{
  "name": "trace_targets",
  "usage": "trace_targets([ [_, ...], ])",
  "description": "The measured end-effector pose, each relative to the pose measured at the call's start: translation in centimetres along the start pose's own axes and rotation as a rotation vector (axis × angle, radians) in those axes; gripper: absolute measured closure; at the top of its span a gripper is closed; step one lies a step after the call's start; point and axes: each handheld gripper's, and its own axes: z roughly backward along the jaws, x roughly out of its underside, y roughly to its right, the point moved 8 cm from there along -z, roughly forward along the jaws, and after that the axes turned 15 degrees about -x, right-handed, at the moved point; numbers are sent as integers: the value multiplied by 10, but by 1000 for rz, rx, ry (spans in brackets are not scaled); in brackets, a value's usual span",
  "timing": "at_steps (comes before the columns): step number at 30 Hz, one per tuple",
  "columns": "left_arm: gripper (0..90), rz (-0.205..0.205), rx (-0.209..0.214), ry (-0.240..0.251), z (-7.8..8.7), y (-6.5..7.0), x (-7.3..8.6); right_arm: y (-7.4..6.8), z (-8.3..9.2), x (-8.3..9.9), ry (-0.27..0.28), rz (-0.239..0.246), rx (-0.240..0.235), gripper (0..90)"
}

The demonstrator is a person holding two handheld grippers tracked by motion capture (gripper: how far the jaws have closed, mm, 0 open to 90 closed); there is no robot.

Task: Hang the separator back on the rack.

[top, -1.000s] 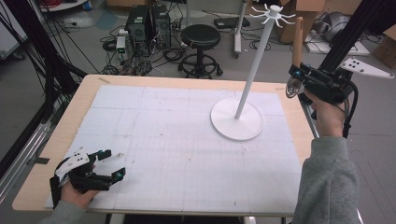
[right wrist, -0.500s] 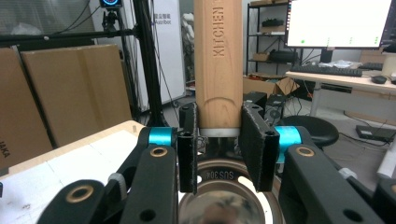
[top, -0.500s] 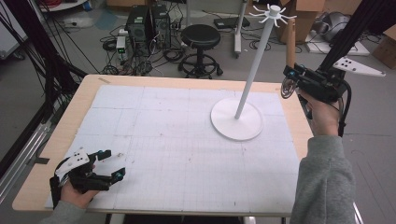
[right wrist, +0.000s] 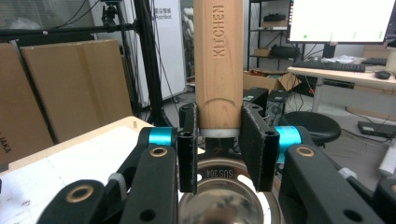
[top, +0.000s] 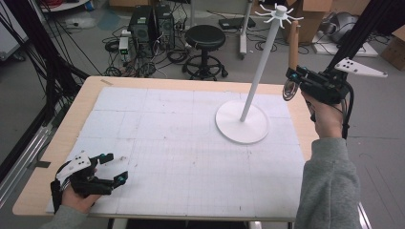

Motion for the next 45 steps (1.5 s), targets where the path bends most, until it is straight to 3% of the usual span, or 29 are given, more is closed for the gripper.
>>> trace_targets([
  [22,18,8,1,5,1,0,0,1,-24,5,-12,-8,31,675],
  [27,18,6,0,5,1,0,-1,0,-25,6,-1,-23,40,517],
  [35,18,1,0,4,0,1,-1,-6,-20,11,-3,9,51,395],
  [45,18,2,-3,2,0,1,0,-17,-19,38,-54,52,22,161],
])
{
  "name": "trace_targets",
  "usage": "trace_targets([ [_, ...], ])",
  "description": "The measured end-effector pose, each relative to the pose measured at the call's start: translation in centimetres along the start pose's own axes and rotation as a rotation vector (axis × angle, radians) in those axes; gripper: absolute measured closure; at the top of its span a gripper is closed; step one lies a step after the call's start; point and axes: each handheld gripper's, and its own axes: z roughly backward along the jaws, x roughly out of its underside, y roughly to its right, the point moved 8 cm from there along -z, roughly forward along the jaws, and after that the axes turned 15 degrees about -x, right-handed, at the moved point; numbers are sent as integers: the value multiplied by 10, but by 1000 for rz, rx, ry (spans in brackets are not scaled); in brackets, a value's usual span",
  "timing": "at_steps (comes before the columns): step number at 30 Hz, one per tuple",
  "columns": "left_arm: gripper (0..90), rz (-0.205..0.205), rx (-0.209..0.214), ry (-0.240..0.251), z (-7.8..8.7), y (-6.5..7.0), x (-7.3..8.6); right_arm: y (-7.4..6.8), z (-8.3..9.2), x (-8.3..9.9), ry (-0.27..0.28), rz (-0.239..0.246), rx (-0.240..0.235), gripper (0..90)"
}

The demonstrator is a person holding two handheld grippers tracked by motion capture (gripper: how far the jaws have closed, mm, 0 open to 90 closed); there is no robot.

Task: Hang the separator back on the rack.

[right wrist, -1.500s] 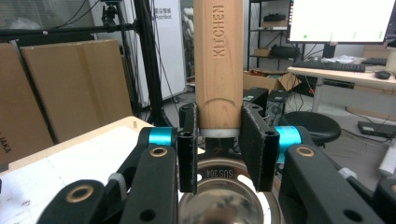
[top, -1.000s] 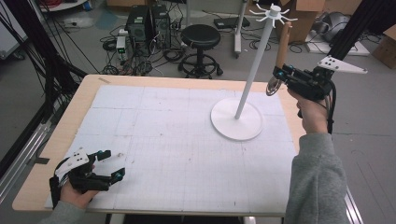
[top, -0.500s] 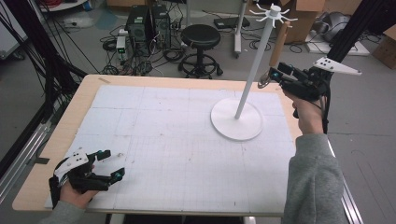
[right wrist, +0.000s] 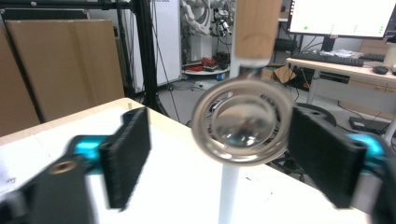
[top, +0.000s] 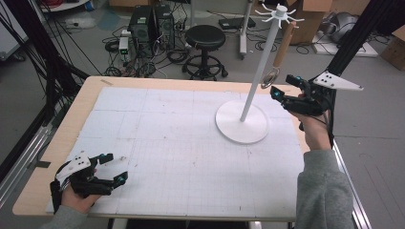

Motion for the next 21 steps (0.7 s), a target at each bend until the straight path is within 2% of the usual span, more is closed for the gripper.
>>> trace_targets([
  [4,18,-7,6,-4,-2,2,0,-7,-1,9,-18,5,-14,86],
  [6,18,-6,5,-5,-3,2,0,-10,-4,13,-30,0,-29,3],
  [8,18,-8,7,-4,-3,2,0,-13,-5,18,-47,5,-28,2],
  [11,18,-9,10,-5,-4,2,0,-18,-5,22,-42,18,-41,2],
  [21,18,-8,10,-3,-5,4,-1,-30,-7,48,-71,26,-66,2],
])
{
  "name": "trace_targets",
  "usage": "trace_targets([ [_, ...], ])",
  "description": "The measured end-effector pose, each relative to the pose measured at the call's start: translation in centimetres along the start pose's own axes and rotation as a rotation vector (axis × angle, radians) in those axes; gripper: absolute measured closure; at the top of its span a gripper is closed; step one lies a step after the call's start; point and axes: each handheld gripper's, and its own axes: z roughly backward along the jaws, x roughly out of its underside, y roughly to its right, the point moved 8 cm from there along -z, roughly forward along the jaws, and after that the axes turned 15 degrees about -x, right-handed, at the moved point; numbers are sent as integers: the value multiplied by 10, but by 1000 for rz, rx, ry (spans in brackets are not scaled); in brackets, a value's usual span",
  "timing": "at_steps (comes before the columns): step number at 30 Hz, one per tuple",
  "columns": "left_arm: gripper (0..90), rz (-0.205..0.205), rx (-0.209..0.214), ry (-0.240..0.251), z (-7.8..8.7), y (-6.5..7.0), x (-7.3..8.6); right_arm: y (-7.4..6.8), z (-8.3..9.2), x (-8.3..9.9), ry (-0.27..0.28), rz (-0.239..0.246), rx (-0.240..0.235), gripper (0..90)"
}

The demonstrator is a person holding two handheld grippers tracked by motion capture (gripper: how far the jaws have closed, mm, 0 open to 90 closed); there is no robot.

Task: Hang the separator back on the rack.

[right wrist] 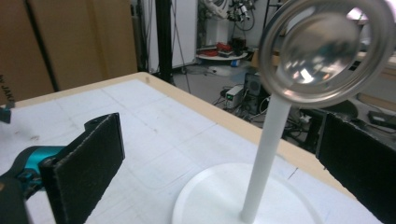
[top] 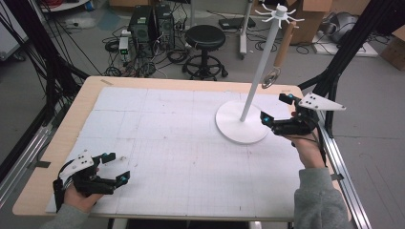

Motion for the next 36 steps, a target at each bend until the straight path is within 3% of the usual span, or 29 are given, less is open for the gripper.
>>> trace_targets([
  [12,18,-2,11,2,-5,1,-2,-14,-2,35,-12,-16,-53,3],
  [19,18,-5,11,29,-6,2,-6,-16,-1,52,28,-25,-43,3],
  [28,18,-5,1,64,-7,2,-12,-25,-1,82,32,-57,-49,3],
  [31,18,-11,-5,77,-8,2,-14,-29,1,95,8,-60,-34,3],
  [36,18,-14,-11,84,-10,3,-15,-39,5,102,25,-74,-36,3],
])
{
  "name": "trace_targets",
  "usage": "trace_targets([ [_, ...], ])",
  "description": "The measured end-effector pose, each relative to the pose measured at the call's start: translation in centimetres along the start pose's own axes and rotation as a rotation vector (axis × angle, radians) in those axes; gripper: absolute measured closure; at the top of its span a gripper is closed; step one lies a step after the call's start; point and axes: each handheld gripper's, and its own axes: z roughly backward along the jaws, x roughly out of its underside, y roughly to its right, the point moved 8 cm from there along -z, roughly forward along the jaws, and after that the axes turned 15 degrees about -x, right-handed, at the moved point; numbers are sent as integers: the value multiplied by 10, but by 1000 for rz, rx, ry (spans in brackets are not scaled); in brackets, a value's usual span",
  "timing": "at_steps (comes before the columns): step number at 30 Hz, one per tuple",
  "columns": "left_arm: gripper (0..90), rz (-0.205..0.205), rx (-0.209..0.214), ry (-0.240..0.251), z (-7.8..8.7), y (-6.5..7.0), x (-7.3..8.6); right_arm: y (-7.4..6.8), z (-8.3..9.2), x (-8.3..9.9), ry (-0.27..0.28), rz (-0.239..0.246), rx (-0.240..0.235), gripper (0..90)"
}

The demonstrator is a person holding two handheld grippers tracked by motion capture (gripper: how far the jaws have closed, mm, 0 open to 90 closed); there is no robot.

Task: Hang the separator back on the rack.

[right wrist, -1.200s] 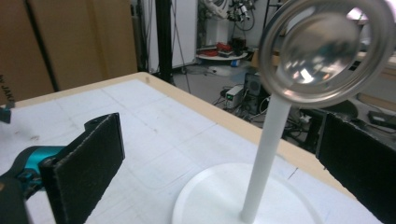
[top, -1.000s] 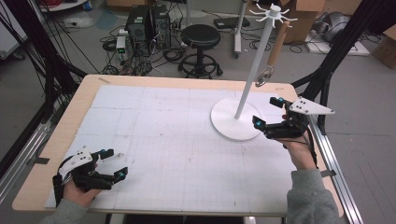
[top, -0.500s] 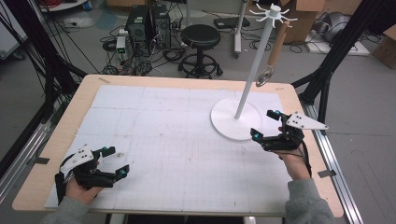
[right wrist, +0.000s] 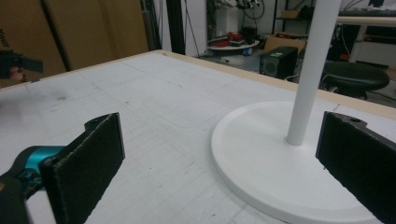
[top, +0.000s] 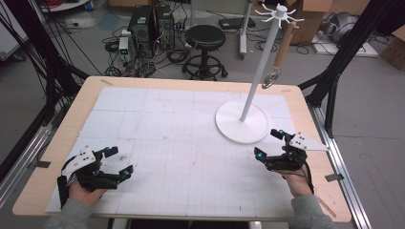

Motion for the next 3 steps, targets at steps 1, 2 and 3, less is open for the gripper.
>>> trace_targets([
  [1,18,-3,0,1,0,0,0,-1,0,1,-6,-1,-1,3],
  [2,18,-1,-2,3,-1,0,-1,-2,0,2,-10,-6,-5,3],
  [3,18,-3,-1,3,-1,1,-1,-1,-1,3,-12,1,-1,3],
])
